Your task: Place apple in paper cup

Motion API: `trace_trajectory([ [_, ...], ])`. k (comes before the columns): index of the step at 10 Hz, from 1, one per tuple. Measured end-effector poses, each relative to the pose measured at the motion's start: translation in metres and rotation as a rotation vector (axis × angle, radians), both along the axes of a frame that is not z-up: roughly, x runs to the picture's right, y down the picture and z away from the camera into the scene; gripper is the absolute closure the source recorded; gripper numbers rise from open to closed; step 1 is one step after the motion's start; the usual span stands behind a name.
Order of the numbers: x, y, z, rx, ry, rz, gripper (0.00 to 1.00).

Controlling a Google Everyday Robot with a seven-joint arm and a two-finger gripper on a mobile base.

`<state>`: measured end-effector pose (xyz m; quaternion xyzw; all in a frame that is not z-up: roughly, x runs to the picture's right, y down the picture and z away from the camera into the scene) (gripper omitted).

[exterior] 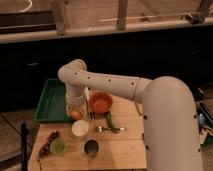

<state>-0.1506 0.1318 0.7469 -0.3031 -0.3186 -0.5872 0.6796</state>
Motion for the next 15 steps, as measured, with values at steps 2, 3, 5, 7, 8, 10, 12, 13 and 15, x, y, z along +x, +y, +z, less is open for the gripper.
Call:
trace_trajectory([
  [2, 0.0, -0.002, -0.005, 0.002, 0.0, -0.002, 1.0],
  [3, -0.001, -0.003, -0.009, 0.004, -0.005, -0.005, 1.0],
  [5, -0.002, -0.002, -0.022, 0.008, -0.024, -0.023, 1.0],
  [7, 0.003, 0.004, -0.034, 0.009, -0.033, -0.027, 1.0],
  [8, 0.006, 0.006, -0.038, 0.008, -0.039, -0.019, 0.97],
  [10, 0.013, 0.011, -0.046, 0.004, -0.047, -0.005, 0.76],
  [12, 0.012, 0.015, -0.052, -0.002, -0.058, -0.008, 0.54],
  [13, 0.013, 0.015, -0.053, -0.003, -0.059, -0.009, 0.47],
  [15, 0.016, 0.016, -0.055, -0.007, -0.062, -0.007, 0.26],
])
